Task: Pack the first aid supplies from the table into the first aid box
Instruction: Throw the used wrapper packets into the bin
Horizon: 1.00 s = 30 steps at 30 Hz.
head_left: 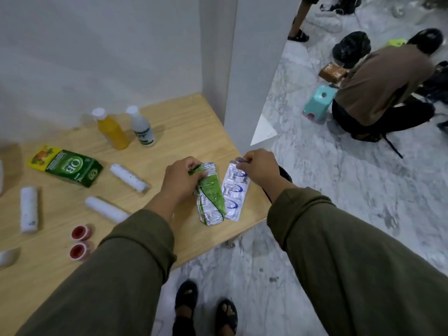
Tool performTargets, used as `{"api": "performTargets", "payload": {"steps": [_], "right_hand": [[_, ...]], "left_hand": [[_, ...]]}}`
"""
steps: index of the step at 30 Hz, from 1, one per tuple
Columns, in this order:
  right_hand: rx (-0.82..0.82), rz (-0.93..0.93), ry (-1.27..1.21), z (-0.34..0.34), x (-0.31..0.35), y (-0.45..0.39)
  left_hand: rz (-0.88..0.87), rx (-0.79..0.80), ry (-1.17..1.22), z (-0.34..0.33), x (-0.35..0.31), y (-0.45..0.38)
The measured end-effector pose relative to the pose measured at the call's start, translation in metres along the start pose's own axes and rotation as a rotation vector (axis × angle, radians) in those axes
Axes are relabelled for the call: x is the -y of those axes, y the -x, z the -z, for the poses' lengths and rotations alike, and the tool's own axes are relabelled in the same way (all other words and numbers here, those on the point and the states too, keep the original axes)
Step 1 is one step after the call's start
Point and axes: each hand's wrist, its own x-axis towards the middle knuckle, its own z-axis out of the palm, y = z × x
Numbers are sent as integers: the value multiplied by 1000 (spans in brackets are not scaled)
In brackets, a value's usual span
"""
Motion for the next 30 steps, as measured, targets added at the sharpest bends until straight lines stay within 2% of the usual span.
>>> {"api": "performTargets", "payload": {"steps": [6, 12, 15, 21, 30], "right_hand": [[-205, -198, -81, 59, -19, 4], [-480, -400, -183, 102, -53, -6], [-567, -479, -210, 110, -75, -10], [-571, -573, -200, 95, -138, -42], [-463, -631, -221, 25, -229, -119]], "left_hand": [[-133, 64, 134, -8, -66, -39], [-322, 148, 95, -30, -135, -72], [-383, 187, 18, -54, -156, -86], [-405, 280, -61, -130, -163, -126], [-225, 381, -114, -256, -118, -199]]}}
